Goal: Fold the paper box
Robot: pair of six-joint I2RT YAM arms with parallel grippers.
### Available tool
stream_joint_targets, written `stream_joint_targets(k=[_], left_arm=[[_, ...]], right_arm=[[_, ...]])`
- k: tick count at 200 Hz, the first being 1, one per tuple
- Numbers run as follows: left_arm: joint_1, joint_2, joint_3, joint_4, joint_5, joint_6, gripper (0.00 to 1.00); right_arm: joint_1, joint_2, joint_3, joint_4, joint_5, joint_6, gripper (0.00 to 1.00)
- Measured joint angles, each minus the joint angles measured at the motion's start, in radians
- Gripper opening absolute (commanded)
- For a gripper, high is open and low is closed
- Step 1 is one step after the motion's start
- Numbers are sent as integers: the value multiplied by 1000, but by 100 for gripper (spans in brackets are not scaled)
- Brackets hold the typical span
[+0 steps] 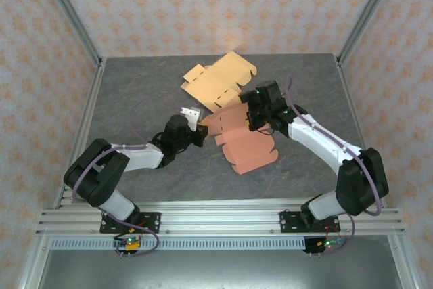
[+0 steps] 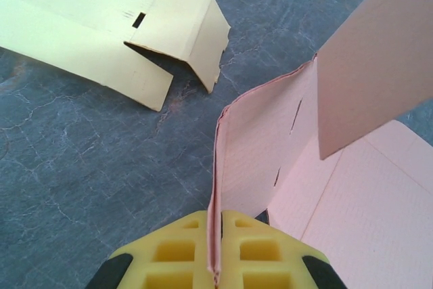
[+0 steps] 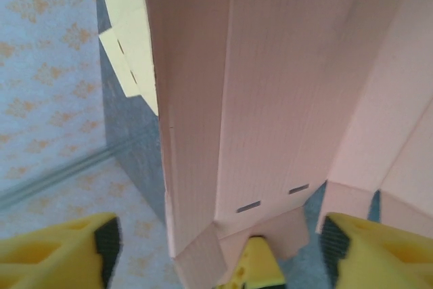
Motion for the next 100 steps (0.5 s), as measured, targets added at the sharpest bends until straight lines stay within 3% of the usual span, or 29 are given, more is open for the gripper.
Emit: stream_joint_targets(k=[39,63,72,83,100], left_arm=[[0,0,-3,3,-7,0,0],[0,0,-3,4,-15,0,0],[0,0,-3,4,-20,0,0],[0,0,-3,4,-23,-1,0],[0,0,-3,4,-23,-2,0]], right_arm=[[-1,35,29,9,8,66,75],[-1,96,71,19,2,80,73],[-1,123,89,26,-3,81,67],[-1,153,106,39,-11,89,47],[-1,186,116,58,-21,88,26]])
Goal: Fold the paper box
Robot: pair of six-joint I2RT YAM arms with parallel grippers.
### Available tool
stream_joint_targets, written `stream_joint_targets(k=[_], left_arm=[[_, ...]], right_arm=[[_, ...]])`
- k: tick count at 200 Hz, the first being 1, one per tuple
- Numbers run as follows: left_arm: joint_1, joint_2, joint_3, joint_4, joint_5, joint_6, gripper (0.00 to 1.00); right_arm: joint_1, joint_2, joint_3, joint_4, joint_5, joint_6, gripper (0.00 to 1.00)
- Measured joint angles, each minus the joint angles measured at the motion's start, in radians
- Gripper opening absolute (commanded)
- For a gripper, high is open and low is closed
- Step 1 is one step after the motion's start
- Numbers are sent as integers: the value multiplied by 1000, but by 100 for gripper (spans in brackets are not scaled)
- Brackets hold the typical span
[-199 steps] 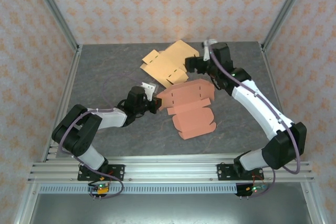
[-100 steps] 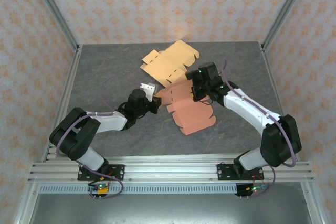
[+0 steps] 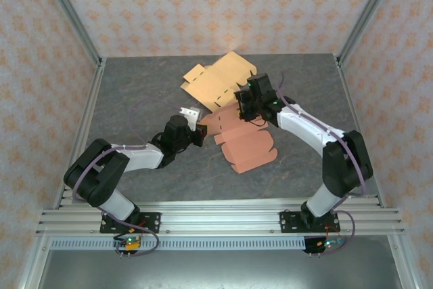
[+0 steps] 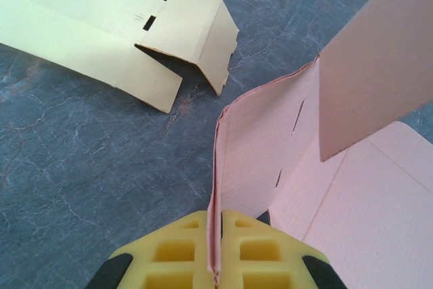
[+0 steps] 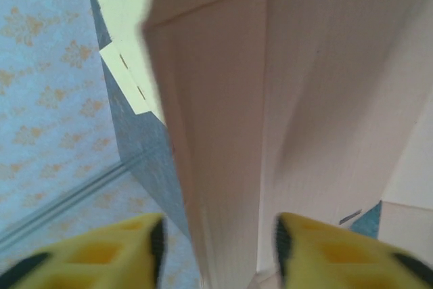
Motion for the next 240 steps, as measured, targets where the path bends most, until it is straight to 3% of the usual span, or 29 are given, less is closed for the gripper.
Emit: stream_joint_targets(k=[15,30,38,118,139,172,240], left_arm=[[0,0,0,0,-3,0,9],[0,0,0,2,-8,-8,32],[0,-2,-3,8,-10,-9,39],[0,-196,-142,53,-51,-65,52],[36,-206,-146,56,-59,-98,52],[110,-122,-117,54,-42,-145,52],[83,159,4,177,214,-151,55]], right_arm=[[0,16,0,4,-4,3,13],[0,19,-2,8,-8,-2,7],[0,19,-8,19,-9,-5,5],[-31,18,-221,282,-147,-68,5],[-51,18,-235,335,-193,-98,5],[-76,2,-270,420,-266,-142,4],[-130,23,-328,673,-433,-193,0]])
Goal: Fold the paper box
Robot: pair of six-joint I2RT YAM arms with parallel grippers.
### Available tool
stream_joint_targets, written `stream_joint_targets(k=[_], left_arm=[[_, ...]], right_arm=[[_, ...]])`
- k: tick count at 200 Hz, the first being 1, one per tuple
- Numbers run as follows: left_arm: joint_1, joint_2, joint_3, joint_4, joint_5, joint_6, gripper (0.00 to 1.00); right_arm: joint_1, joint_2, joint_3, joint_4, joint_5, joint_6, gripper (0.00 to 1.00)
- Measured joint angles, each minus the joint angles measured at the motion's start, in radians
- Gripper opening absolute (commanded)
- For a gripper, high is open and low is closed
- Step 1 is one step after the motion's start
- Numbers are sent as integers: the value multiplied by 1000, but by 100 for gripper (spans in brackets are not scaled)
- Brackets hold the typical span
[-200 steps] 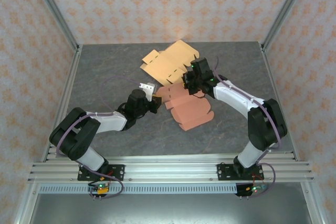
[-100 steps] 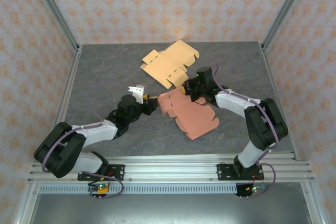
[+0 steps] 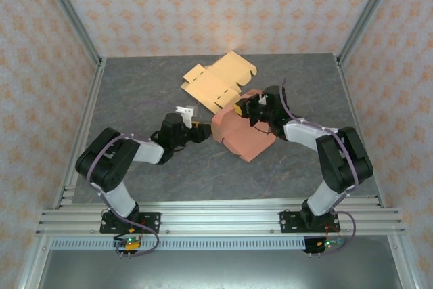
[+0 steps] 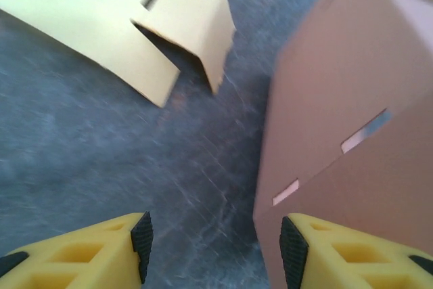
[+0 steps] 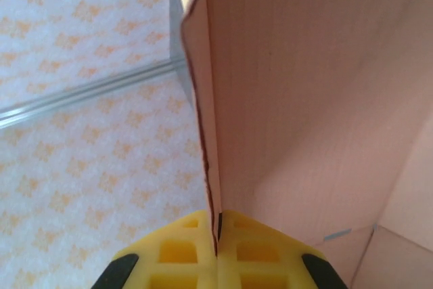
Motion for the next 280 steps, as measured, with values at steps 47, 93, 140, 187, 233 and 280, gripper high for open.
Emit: stream_joint_targets(k=[47,93,140,187,233,280], left_arm=[[-75,15,57,-31,50,71,54],[-83,15,70,-85,50,100,54],[-83,-42,26,-81,-8,105,55],[-83,-72,16,-61,-23,130,53],[-130,-75,18,-82,-27,183,51],[-215,-112,18,-132,-93,253,51]], right_arm=[[3,12,-21,74,-42,-62,0],[3,33,-74,142,-41,-87,0],[3,58,-128,262,-45,-86,0],[-14,58,-177,374,-49,-82,0],[-22,115,-247,550,-53,-61,0],[-22,169,-272,678,-49,-33,1]])
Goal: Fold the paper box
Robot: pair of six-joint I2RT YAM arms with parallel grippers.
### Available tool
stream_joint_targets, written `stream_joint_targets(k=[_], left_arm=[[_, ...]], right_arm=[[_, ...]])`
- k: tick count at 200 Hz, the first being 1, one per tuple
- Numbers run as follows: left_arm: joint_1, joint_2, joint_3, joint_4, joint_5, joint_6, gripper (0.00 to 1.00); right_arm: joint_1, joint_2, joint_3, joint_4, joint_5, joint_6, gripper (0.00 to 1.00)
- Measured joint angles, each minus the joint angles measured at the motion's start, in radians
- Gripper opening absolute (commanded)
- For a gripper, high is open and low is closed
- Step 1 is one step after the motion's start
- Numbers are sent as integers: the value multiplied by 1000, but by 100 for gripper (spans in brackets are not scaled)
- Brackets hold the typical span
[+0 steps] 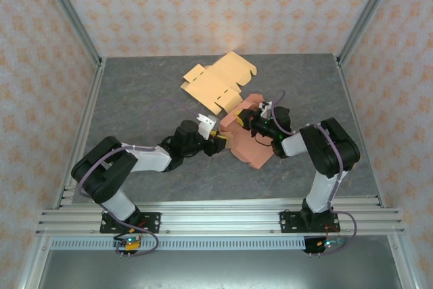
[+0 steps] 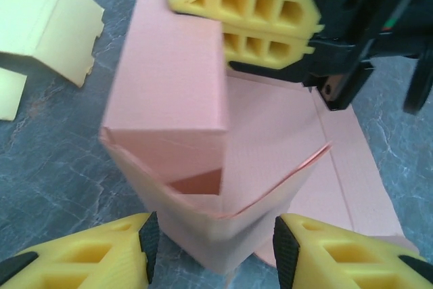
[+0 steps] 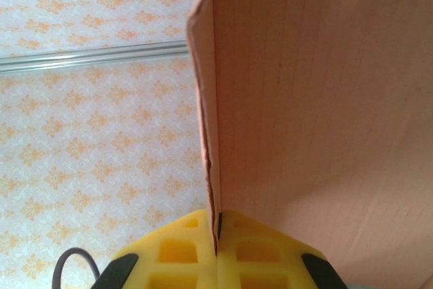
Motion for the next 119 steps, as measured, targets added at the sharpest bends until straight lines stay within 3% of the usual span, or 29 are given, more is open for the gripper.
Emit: stream_joint_targets(k=[48,119], left_arm=[[-104,-15,21,-39,-163,34,51],[-116,72,116,-70,-286,33,50]], right_arm=[[0,6,-23,78,20,23,1],[0,6,-69,150,67,42,0]])
